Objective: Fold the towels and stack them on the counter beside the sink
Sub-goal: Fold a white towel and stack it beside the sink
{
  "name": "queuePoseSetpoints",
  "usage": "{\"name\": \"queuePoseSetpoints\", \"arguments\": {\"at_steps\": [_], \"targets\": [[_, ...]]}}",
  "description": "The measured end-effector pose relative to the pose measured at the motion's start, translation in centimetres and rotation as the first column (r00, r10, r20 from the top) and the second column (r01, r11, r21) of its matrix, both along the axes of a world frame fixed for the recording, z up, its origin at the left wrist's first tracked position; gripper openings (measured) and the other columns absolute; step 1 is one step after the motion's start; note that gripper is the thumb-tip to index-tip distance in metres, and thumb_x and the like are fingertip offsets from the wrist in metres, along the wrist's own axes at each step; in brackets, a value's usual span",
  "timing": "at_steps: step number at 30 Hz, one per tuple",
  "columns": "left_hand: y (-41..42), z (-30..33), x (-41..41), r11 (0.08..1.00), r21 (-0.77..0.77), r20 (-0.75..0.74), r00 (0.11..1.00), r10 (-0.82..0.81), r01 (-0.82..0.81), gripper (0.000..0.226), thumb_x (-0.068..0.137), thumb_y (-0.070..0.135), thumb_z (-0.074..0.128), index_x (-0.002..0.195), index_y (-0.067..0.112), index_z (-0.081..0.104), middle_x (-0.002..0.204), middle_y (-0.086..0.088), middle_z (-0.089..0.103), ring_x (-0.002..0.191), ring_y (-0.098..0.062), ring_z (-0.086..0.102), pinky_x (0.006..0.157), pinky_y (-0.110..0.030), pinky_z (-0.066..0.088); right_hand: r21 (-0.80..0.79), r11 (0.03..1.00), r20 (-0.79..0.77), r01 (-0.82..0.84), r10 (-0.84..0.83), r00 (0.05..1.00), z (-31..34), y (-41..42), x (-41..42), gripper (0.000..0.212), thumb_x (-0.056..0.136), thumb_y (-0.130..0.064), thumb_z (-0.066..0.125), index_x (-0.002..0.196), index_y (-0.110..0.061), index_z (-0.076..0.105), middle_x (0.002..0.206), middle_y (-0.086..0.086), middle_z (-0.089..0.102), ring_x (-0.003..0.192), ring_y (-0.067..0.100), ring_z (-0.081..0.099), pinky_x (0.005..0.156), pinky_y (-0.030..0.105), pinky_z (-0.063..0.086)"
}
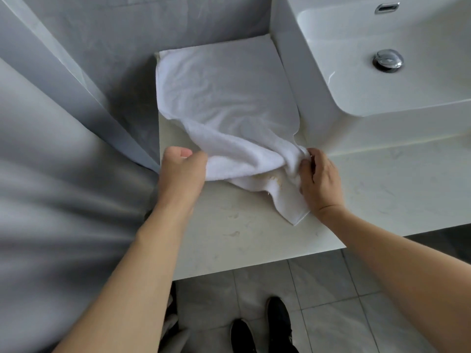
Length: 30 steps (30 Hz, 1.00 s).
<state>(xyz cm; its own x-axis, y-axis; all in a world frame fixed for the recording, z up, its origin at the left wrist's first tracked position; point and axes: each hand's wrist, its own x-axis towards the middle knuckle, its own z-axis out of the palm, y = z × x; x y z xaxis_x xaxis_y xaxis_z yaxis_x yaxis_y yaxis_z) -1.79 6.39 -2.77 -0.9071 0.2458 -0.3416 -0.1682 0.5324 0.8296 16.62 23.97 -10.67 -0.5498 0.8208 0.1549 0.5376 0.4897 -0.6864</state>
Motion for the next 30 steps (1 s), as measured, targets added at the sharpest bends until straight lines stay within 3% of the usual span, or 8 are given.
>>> {"name": "queuePoseSetpoints", "arguments": {"at_steps": [4,7,9,14,20,23,26,30], "targets": [[-3.4,1.7,0.5,0.83,-0.533,-0.239,0.912,-0.333,0.163,0.025,0.075,0.039,0.042,0.081,0.02,0.056,0.081,0.0,0.06,0.071,-0.025,0.051,0.06,-0.031,0.038,-0.008,1.0,-0.005,0.03,-0.03,1.0,0.1,0.0,-0.2,0.027,0.091,-0.024,0.041,0.106,-0.008,0.058,0.091,0.011,0.062,0.089,0.033,0.055,0.079,0.041,0.043],[-3.0,0.8,1.5,0.467,-0.822,-0.007,0.815,-0.58,0.325,0.054,0.084,0.064,0.037,0.107,0.022,0.061,0.122,-0.01,0.05,0.109,-0.032,0.042,0.087,-0.042,0.037,-0.026,0.998,0.004,0.054,-0.054,0.999,0.2,-0.1,-0.2,0.028,0.092,-0.025,0.043,0.109,-0.009,0.058,0.092,0.01,0.063,0.091,0.033,0.056,0.082,0.043,0.045],[-2.2,-0.1,2.0,0.379,-0.845,0.06,0.772,-0.633,0.377,0.078,0.076,0.081,0.041,0.125,0.022,0.056,0.132,-0.008,0.038,0.123,-0.032,0.032,0.099,-0.044,0.03,-0.011,0.999,0.008,0.038,-0.037,0.999,0.4,-0.3,-0.1,0.037,0.087,-0.034,0.046,0.111,-0.008,0.058,0.09,0.008,0.062,0.09,0.031,0.057,0.083,0.042,0.044],[-1.8,-2.7,2.1,0.586,-0.742,-0.101,0.81,-0.577,0.326,0.087,0.073,0.061,0.071,0.133,0.008,0.038,0.137,-0.013,0.039,0.129,-0.035,0.037,0.103,-0.041,0.033,0.071,0.995,0.116,-0.075,0.067,0.991,0.4,-0.5,0.1,0.059,0.074,-0.059,0.046,0.111,-0.014,0.055,0.096,0.0,0.059,0.095,0.023,0.054,0.088,0.036,0.035],[-2.9,-3.4,2.3,0.426,-0.83,-0.052,0.71,-0.703,0.361,0.098,0.069,0.055,0.069,0.142,0.013,0.018,0.14,-0.011,0.037,0.136,-0.033,0.031,0.118,-0.048,0.014,0.127,0.989,0.136,-0.078,0.061,0.989,-0.3,0.1,0.1,0.03,0.071,-0.044,0.039,0.086,-0.019,0.045,0.08,-0.004,0.046,0.083,0.03,0.051,0.077,0.036,0.033],[-2.7,-2.9,2.9,0.462,-0.856,-0.24,0.612,-0.754,0.234,0.072,0.082,0.034,0.061,0.139,0.012,0.022,0.106,-0.014,0.06,0.095,-0.034,0.056,0.085,-0.042,0.042,0.099,0.994,0.098,-0.038,0.029,0.995,-0.8,0.3,0.1,0.03,0.074,-0.035,0.041,0.096,-0.017,0.05,0.084,-0.006,0.049,0.084,0.029,0.051,0.079,0.034,0.032],[-2.2,-1.3,2.7,0.646,-0.701,-0.285,0.713,-0.641,0.301,0.032,0.086,0.023,0.053,0.116,0.019,0.042,0.082,0.0,0.055,0.068,-0.024,0.044,0.056,-0.032,0.03,0.046,0.999,0.046,-0.005,0.003,0.999,-1.0,0.4,0.1,0.034,0.076,-0.025,0.043,0.108,-0.018,0.05,0.09,-0.008,0.052,0.086,0.026,0.05,0.082,0.03,0.03],[-2.2,0.9,1.2,0.847,-0.354,0.054,0.913,-0.405,0.397,0.022,0.073,0.016,0.044,0.089,0.021,0.057,0.078,0.005,0.055,0.071,-0.021,0.054,0.054,-0.025,0.039,0.008,1.0,0.035,0.005,-0.005,0.999,-1.1,0.4,0.1,0.035,0.079,-0.027,0.041,0.112,-0.019,0.049,0.092,-0.006,0.056,0.088,0.025,0.051,0.085,0.03,0.032]]}}
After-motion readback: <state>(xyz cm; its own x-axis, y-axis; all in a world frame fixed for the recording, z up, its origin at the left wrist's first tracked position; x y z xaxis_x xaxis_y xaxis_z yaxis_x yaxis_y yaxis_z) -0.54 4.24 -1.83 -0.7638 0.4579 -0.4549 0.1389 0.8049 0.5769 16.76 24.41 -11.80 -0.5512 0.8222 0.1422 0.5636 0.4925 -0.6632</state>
